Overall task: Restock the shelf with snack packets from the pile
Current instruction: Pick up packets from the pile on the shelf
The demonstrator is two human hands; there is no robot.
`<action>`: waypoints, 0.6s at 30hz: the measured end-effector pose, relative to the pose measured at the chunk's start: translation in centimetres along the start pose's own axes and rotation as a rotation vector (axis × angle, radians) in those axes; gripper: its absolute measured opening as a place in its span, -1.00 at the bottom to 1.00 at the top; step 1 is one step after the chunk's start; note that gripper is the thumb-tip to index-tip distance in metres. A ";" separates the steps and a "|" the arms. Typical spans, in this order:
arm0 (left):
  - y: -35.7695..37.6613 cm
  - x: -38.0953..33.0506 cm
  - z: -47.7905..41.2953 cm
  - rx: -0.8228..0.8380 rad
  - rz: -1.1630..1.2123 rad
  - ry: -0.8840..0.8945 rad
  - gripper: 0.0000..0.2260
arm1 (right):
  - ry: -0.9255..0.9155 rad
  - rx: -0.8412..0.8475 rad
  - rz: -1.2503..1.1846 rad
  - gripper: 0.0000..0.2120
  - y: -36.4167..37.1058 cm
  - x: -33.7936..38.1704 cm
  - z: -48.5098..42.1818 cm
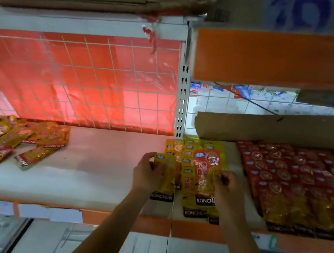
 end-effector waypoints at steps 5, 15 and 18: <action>1.4 -1.2 0.0 -0.067 -0.156 0.077 -0.74 | 0.013 -0.093 -0.012 -0.93 -3.5 -1.0 0.2; 2.4 -1.0 1.2 -0.145 -0.401 0.051 -0.56 | -0.045 -0.138 0.038 -0.90 -6.7 -0.7 1.2; 2.2 -2.5 2.3 -0.186 -0.370 0.162 -0.56 | -0.046 -0.178 0.059 -0.76 -7.8 -0.8 1.3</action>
Point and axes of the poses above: each hand's wrist, its own z-axis away from the middle knuckle, its own y-axis out of the palm, x = y × z, the point moved 10 cm from there along -z, towards the middle knuckle, and after that the axes turned 11 degrees about -y, right-handed, at the moved point
